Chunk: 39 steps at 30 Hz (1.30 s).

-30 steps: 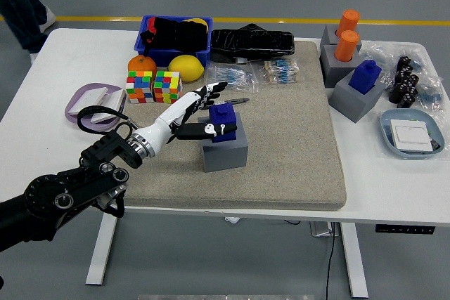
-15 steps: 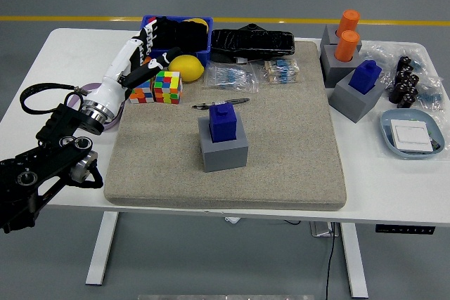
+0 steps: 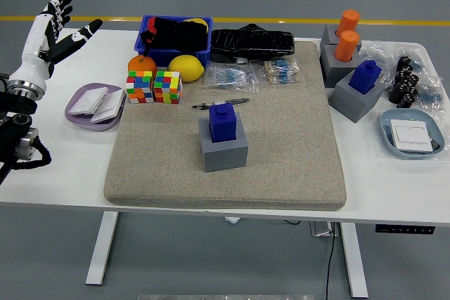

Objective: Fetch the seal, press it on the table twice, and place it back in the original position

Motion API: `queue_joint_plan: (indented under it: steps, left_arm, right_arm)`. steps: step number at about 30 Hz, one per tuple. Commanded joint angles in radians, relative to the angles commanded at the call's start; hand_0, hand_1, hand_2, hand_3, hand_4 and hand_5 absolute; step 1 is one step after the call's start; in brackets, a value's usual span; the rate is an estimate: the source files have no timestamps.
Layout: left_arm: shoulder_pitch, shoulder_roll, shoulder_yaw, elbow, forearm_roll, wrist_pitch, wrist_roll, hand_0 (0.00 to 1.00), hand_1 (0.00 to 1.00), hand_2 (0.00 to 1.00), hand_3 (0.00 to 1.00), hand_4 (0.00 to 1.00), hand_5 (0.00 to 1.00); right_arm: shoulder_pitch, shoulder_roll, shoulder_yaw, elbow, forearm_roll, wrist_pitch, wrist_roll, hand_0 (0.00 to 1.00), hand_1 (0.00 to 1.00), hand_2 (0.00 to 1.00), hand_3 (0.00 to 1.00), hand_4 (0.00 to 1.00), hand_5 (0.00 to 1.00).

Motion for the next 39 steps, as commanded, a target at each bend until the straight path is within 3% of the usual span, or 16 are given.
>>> queue_joint_plan:
  steps: [6,20,39]
  left_arm:
    - [0.006,0.027,-0.032,0.006,0.008,-0.005,0.003,0.922,0.982,0.986,0.981,0.946,0.456]
    - [0.013,0.052,-0.073,-0.005,0.019,-0.009,0.009,0.92,0.98,0.984,0.979,0.92,0.432]
    - [0.04,0.058,-0.101,-0.04,0.036,-0.017,0.021,0.912,0.974,0.983,0.978,0.917,0.429]
  right_arm:
    - [0.002,0.0,0.005,0.0,-0.004,-0.003,0.0,0.914,0.809,0.805,0.8,0.987,0.689]
    - [0.008,-0.004,-0.007,0.002,0.002,-0.007,0.001,0.914,0.807,0.804,0.801,0.987,0.688]
    - [0.006,-0.005,-0.021,0.001,-0.001,-0.009,-0.002,0.913,0.807,0.804,0.797,0.984,0.688]
